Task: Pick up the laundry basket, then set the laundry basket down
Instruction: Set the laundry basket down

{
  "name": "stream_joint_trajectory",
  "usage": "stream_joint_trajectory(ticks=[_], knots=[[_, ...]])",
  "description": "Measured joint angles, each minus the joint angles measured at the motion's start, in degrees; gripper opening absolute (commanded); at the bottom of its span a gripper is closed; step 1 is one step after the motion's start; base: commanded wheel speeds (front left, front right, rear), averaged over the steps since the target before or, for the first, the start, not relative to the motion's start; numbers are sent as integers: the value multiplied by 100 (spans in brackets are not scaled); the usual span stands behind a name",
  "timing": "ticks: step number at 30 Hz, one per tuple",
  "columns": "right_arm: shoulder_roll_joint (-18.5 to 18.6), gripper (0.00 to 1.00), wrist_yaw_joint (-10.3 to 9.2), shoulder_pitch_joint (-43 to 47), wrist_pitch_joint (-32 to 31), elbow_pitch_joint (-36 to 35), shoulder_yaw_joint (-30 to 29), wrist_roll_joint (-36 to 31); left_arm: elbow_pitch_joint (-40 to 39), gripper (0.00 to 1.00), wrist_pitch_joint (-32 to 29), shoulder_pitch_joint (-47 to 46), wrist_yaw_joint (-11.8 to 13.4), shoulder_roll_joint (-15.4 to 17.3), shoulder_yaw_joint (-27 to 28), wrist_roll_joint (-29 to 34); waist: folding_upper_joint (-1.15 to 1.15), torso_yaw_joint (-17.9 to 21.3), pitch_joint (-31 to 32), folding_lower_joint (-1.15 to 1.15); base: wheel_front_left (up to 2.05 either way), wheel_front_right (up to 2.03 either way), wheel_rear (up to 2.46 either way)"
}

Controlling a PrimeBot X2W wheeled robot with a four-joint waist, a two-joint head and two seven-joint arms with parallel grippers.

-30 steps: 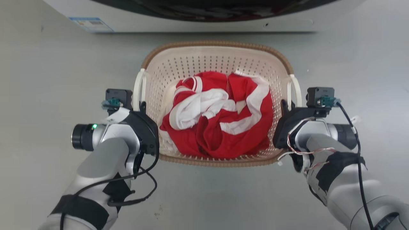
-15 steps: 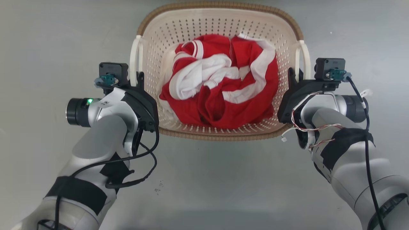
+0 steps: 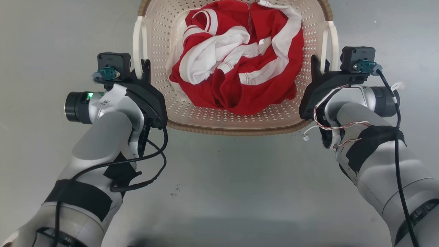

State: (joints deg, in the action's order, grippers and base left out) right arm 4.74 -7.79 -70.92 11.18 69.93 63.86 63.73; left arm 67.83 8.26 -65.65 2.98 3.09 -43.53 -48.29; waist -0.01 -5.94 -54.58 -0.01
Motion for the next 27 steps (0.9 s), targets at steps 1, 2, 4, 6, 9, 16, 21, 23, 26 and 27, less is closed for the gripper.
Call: stream_joint_trajectory(ticks=[1,2,4,6,9,16,21,23,26,27], knots=[[0,0,3,-4,7,0,3,-7,10,0,2,-3,0,0,0,0,0,-3,-3,0,0,0,0],[0,0,7,-7,10,0,4,-23,21,0,23,-5,-1,-2,-1,0,0,-5,-3,0,0,0,0],[0,0,7,-13,11,19,4,-24,45,0,40,-6,-3,-13,-3,0,0,-9,0,0,0,0,0],[-2,3,8,-13,25,30,4,-24,71,0,52,-20,-3,-27,-5,0,0,-10,8,1,0,0,0],[-9,32,19,-13,34,41,4,-24,129,36,94,-44,-3,-45,-12,9,0,-10,28,2,0,0,0],[-65,100,24,-12,59,57,16,-24,197,100,158,-100,-3,-90,-27,51,1,-7,106,2,0,0,0],[-92,100,24,-12,104,59,24,-24,241,100,242,-103,-3,-108,-31,57,1,1,213,2,0,0,0],[-92,100,24,-12,109,74,23,-23,249,100,250,-103,-3,-109,-33,86,1,6,263,2,0,0,0],[-92,100,25,-10,133,89,22,-23,276,100,289,-103,-4,-110,-34,105,1,15,346,2,0,0,0],[-92,100,26,-9,135,96,22,-23,289,100,300,-103,-10,-110,-33,105,1,19,376,2,0,0,0]])
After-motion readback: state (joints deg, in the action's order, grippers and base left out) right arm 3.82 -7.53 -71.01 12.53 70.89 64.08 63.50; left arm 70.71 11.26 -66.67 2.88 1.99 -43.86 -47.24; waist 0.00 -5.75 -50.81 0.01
